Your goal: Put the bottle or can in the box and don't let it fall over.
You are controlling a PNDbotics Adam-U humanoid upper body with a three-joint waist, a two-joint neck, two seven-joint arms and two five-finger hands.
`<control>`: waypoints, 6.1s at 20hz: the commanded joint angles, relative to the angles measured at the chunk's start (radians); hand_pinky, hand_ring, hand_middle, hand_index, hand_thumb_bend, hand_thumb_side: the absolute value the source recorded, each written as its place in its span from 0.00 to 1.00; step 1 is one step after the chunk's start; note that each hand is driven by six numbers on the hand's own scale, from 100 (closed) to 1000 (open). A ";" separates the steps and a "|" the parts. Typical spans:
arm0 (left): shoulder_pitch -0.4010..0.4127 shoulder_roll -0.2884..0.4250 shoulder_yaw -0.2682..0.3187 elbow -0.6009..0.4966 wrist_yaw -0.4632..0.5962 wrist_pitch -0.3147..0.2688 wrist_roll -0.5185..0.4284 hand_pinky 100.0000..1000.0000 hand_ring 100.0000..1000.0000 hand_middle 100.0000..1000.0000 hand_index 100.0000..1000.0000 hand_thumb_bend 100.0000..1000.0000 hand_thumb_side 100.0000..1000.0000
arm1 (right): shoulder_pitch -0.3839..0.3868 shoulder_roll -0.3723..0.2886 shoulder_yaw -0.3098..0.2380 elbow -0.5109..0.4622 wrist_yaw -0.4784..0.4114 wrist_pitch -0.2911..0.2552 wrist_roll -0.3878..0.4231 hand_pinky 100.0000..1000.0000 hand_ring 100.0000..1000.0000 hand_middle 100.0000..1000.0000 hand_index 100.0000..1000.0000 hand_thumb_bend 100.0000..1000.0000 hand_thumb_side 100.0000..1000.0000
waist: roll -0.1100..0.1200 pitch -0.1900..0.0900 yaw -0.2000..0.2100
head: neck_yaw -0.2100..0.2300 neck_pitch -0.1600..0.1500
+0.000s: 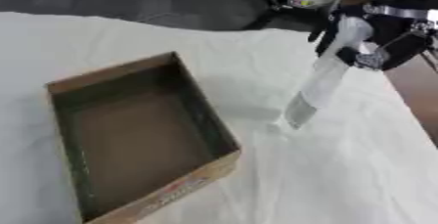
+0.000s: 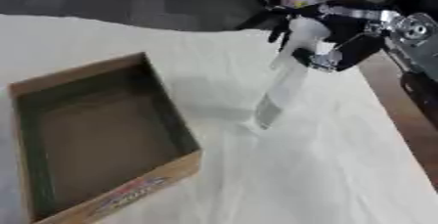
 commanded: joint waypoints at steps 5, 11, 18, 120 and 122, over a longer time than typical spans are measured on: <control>-0.011 0.011 0.010 -0.021 0.000 0.000 -0.003 0.66 0.46 0.62 0.81 0.02 0.75 | -0.005 -0.031 -0.008 -0.035 -0.039 -0.025 0.008 0.36 0.32 0.44 0.34 0.08 0.00 | 0.001 -0.018 0.001 | -0.007 -0.012; -0.011 0.012 0.011 -0.021 0.003 0.000 -0.001 0.66 0.46 0.61 0.81 0.02 0.75 | -0.001 -0.029 -0.005 -0.043 -0.062 -0.034 -0.009 0.07 0.15 0.25 0.14 0.17 0.00 | 0.001 -0.022 0.001 | -0.008 -0.011; -0.007 0.013 0.014 -0.021 0.006 0.000 0.001 0.66 0.46 0.61 0.81 0.02 0.74 | 0.005 -0.030 -0.001 -0.060 -0.109 -0.031 0.001 0.00 0.14 0.24 0.13 0.17 0.00 | 0.003 -0.031 -0.004 | -0.005 -0.005; 0.017 0.038 0.049 -0.021 0.038 0.010 0.040 0.66 0.45 0.61 0.80 0.02 0.73 | -0.192 0.192 0.121 -0.182 0.459 0.018 -0.219 0.83 0.97 0.99 0.85 0.37 0.00 | -0.041 -0.146 0.055 | -0.107 0.181; 0.023 0.038 0.051 -0.021 0.037 0.011 0.043 0.66 0.45 0.61 0.80 0.02 0.73 | -0.155 0.156 0.098 -0.224 0.430 0.028 -0.248 0.83 0.96 0.98 0.84 0.33 0.00 | -0.036 -0.149 0.041 | -0.094 0.185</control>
